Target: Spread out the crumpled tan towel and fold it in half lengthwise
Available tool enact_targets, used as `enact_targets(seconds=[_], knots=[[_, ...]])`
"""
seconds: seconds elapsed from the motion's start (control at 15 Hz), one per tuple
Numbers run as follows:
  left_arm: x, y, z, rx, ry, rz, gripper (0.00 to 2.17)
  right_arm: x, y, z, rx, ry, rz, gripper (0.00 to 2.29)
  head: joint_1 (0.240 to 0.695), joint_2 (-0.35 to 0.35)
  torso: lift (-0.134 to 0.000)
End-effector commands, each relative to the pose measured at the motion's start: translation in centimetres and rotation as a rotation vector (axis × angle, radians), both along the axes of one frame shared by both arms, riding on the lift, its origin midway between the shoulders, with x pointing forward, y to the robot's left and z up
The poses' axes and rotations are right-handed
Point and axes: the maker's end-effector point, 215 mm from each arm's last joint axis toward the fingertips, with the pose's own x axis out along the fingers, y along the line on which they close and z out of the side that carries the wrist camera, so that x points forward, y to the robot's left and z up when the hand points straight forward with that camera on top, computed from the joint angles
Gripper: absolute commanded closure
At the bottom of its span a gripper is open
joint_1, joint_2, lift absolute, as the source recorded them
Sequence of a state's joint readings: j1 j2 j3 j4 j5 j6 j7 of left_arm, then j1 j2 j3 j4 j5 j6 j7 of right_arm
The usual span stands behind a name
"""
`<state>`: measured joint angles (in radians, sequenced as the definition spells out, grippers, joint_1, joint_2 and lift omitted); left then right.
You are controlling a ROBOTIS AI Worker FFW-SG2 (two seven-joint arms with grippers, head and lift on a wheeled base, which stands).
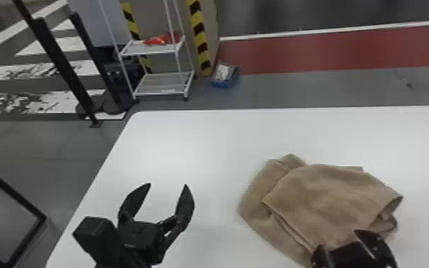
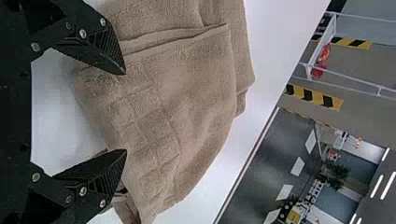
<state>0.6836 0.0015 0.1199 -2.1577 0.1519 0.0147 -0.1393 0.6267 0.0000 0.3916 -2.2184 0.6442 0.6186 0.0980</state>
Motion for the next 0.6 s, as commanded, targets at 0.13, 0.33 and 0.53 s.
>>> enact_targets(seconds=[0.13, 0.33, 0.53], knots=[[-0.3, 0.2, 0.1, -0.007, -0.006, 0.006, 0.13, -0.7, 1.3, -1.3, -0.009, 0.041, 0.016, 0.34, 0.695, 0.261, -0.125], [-0.3, 0.3, 0.0, -0.007, -0.006, 0.007, 0.13, -0.9, 0.6, -1.9, -0.027, 0.064, 0.002, 0.34, 0.695, 0.271, -0.125], [-0.3, 0.3, -0.2, -0.012, -0.003, 0.007, 0.13, -0.8, 0.5, -1.7, -0.029, 0.059, -0.003, 0.47, 0.695, 0.267, -0.125]])
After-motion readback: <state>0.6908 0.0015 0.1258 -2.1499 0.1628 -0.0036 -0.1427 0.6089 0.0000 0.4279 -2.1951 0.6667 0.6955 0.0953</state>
